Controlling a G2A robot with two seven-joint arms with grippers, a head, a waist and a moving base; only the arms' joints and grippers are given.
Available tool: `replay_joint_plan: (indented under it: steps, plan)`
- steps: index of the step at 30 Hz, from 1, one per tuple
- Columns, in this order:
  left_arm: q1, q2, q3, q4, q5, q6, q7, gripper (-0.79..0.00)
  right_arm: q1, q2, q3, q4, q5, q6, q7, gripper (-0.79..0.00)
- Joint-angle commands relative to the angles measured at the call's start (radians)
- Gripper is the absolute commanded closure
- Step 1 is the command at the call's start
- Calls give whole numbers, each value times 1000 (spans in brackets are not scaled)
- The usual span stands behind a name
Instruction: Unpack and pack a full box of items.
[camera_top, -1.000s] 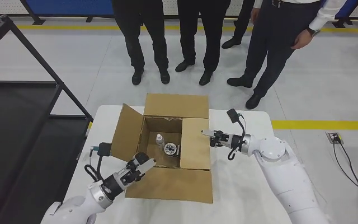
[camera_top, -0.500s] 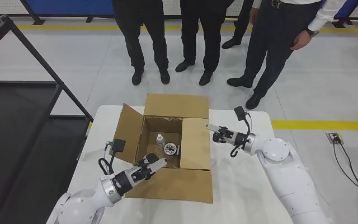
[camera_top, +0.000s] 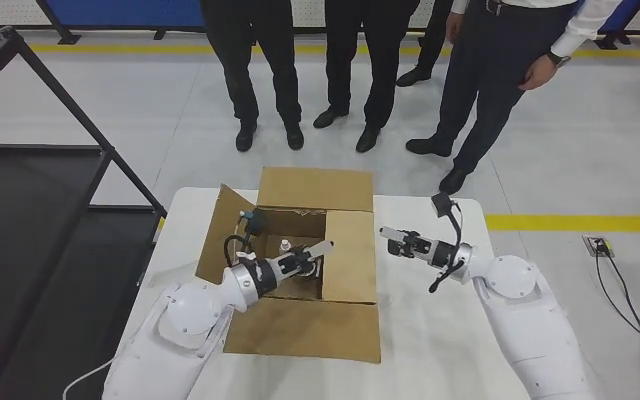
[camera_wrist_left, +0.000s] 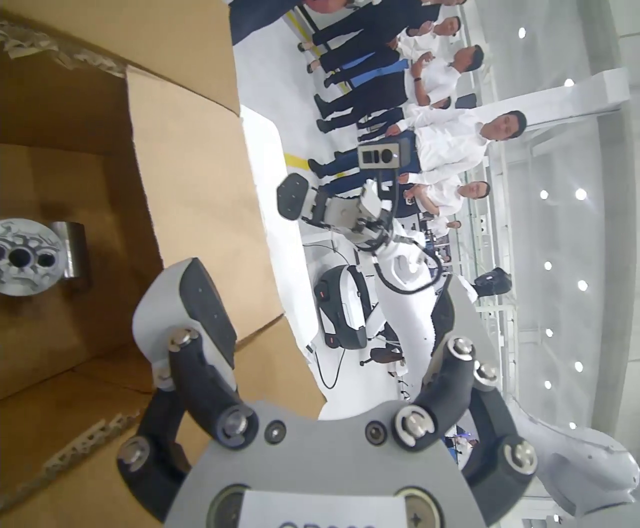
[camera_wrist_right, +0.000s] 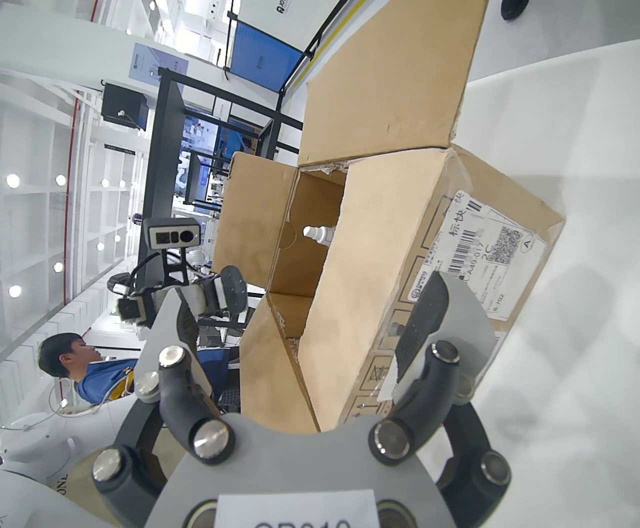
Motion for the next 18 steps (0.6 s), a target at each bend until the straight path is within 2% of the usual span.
replay_joint_plan:
  steps: [1, 9, 18]
  plan:
    - [-37, -7, 26, 54, 6, 10, 3, -785, -8, 6, 9, -9, 2, -9, 18, -785]
    - [-114, -29, 95, 208, 24, -5, 3, -785, -33, 21, 22, -39, 20, -36, 61, -785]
    - [-158, -53, 155, 315, 26, -57, 6, -785, -57, 32, 25, -69, 53, -78, 62, -785]
